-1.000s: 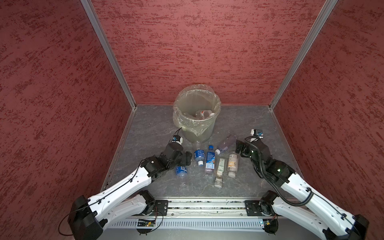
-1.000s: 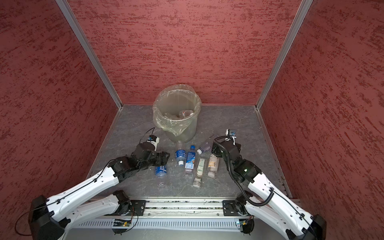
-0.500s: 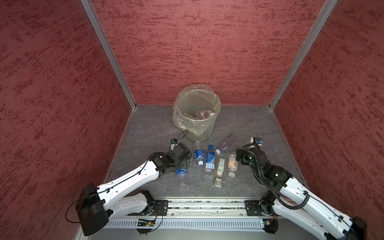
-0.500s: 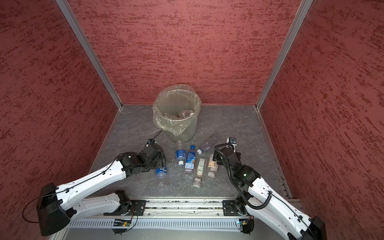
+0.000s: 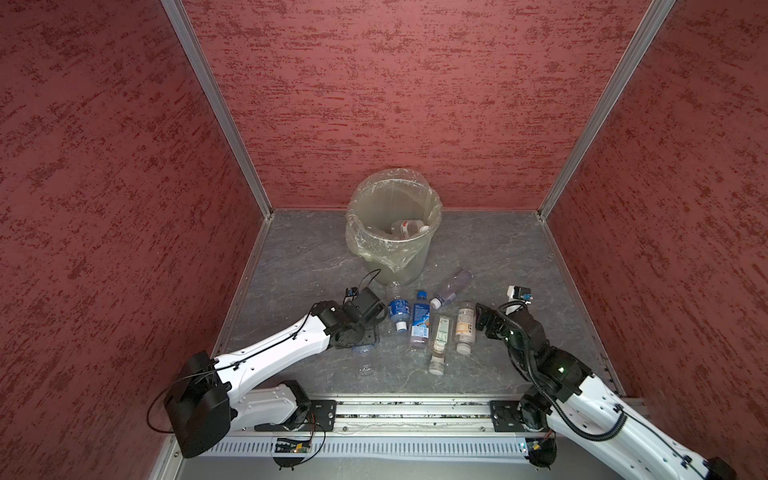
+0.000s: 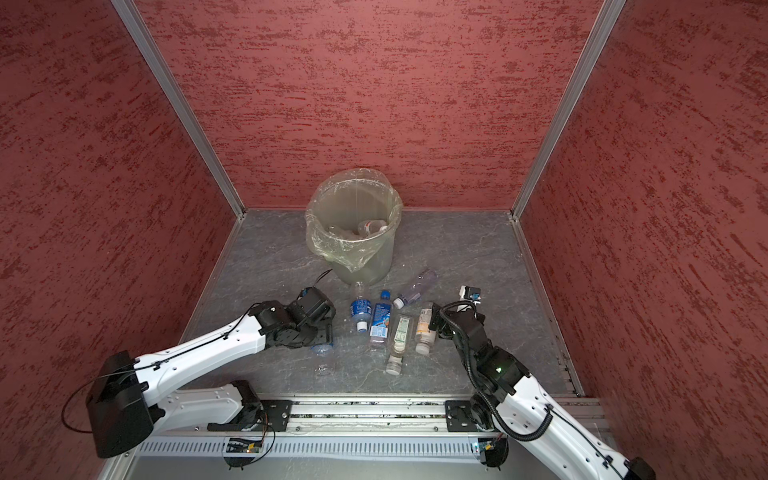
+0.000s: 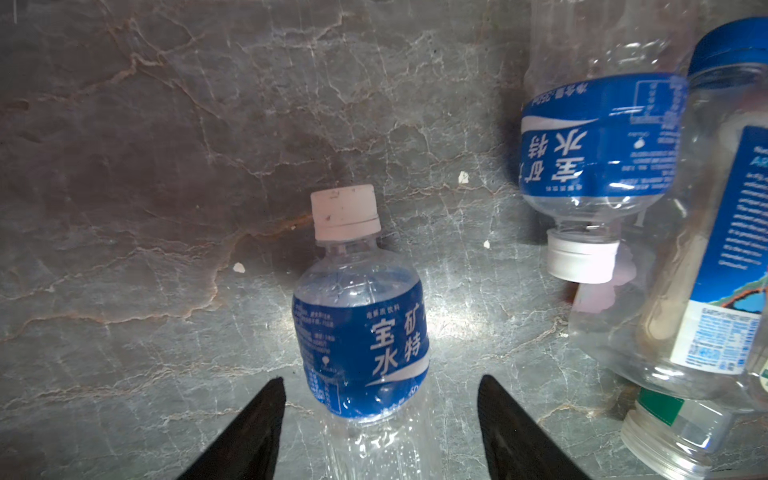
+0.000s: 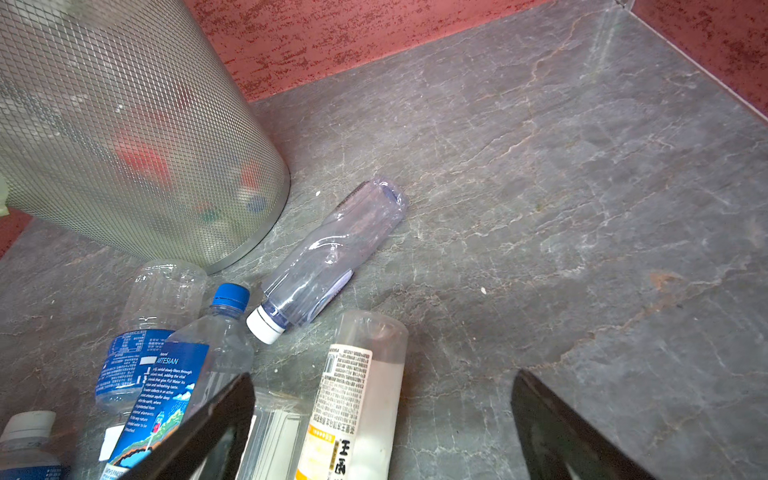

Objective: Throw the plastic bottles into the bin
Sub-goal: 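Lower the left gripper around the small blue-label water bottle and close it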

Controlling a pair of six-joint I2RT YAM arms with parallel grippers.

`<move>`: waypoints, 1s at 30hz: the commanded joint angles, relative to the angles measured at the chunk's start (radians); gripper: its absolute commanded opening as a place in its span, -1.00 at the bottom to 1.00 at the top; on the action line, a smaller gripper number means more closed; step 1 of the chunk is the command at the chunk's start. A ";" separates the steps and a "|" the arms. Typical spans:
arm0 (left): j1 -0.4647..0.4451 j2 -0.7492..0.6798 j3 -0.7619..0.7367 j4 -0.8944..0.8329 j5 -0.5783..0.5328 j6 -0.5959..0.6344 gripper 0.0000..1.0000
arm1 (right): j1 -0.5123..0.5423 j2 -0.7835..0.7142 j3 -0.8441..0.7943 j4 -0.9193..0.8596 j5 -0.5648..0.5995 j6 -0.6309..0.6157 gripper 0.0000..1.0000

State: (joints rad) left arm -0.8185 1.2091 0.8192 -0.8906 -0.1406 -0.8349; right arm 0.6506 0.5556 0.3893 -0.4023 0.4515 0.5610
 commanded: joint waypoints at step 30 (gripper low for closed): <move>0.071 0.152 -0.084 0.123 0.218 0.000 0.45 | -0.005 0.027 -0.025 0.073 -0.002 0.013 0.94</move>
State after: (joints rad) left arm -0.7563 1.3491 0.7486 -0.7963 0.0566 -0.8410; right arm 0.6506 0.5800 0.3706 -0.3550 0.4484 0.5613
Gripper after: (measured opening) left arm 0.726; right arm 0.969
